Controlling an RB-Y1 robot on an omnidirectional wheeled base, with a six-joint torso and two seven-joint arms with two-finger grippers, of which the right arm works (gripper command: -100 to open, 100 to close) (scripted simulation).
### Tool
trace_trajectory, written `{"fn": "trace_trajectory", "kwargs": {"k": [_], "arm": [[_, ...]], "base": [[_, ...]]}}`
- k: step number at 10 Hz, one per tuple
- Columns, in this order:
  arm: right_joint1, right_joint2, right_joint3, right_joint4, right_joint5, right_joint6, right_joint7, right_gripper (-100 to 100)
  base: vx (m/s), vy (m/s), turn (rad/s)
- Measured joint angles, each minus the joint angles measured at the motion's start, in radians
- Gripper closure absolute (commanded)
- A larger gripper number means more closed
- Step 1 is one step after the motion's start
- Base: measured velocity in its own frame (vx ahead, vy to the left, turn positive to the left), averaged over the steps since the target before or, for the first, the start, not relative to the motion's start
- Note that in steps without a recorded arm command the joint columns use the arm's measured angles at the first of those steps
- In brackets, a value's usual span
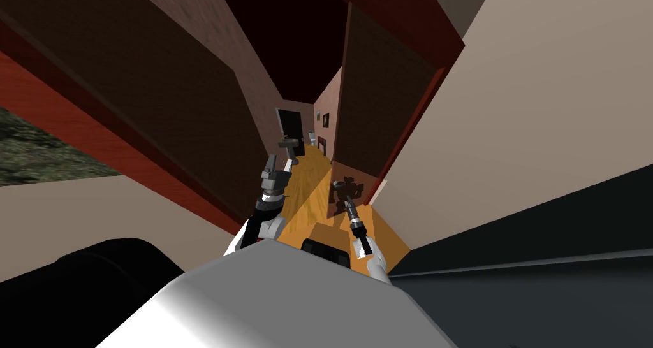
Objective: Push the door open
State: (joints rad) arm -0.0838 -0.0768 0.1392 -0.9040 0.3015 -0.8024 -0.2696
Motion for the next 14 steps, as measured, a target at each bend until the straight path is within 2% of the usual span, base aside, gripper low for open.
{"fn": "trace_trajectory", "kwargs": {"k": [2, 10, 13, 14], "arm": [[-0.028, 0.006, 0.003, 0.068, 0.009, -0.018, -0.005, -100], [-0.097, 0.020, 0.022, 0.251, 0.041, -0.057, -0.037, -100], [-0.139, 0.032, 0.026, 0.352, 0.053, -0.083, -0.046, -100], [-0.140, 0.033, 0.026, 0.356, 0.053, -0.085, -0.046, -100]], "base": [[0.060, -0.089, 0.046], [0.065, -0.065, 0.037], [0.062, -0.061, 0.035], [0.128, 0.039, 0.044]]}}
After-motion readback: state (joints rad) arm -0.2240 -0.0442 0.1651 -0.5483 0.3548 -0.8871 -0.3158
